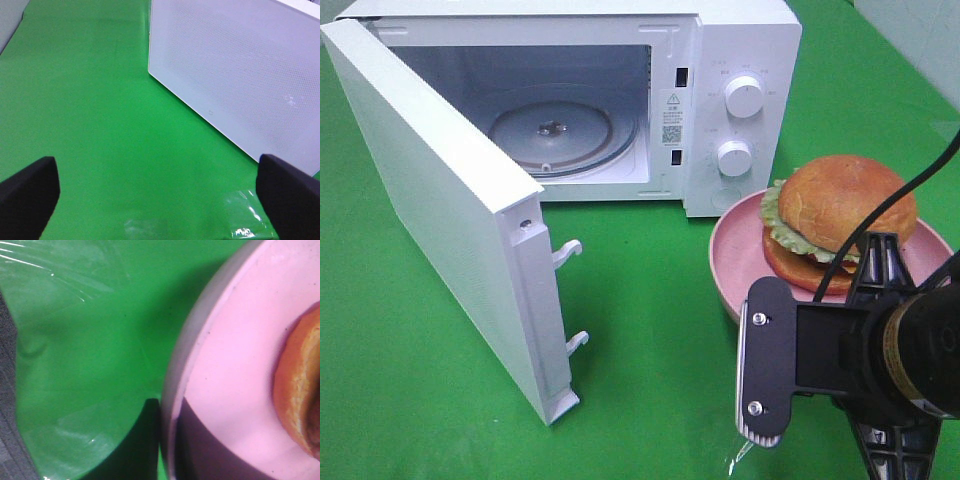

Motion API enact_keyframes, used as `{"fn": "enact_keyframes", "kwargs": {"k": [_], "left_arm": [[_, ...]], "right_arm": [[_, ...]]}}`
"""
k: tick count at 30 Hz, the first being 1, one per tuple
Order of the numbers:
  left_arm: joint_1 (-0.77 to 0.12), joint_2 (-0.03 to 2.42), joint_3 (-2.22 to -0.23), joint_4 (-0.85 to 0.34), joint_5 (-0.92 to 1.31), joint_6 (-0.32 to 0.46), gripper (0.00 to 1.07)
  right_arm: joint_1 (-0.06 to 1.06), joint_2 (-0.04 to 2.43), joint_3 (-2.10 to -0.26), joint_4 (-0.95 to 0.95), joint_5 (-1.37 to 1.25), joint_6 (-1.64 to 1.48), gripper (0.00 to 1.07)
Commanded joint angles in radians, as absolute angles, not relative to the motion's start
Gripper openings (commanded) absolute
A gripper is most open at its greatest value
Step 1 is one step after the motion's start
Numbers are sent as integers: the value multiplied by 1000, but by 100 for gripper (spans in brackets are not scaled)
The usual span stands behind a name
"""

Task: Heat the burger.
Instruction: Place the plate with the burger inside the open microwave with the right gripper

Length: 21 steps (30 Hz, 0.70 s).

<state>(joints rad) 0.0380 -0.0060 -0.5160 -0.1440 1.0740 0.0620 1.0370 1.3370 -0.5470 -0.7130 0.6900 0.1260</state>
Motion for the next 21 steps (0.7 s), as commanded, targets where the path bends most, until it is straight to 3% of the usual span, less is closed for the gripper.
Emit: {"fn": "enact_keyframes", "kwargs": {"k": [1, 21], "left_arm": [[42, -21, -516, -152, 1071, 58, 101], [42, -21, -516, -152, 1071, 58, 101]], "right_arm": [[1039, 1327, -544, -775, 662, 49, 0], [996, 1327, -544, -731, 452, -269, 1]]}}
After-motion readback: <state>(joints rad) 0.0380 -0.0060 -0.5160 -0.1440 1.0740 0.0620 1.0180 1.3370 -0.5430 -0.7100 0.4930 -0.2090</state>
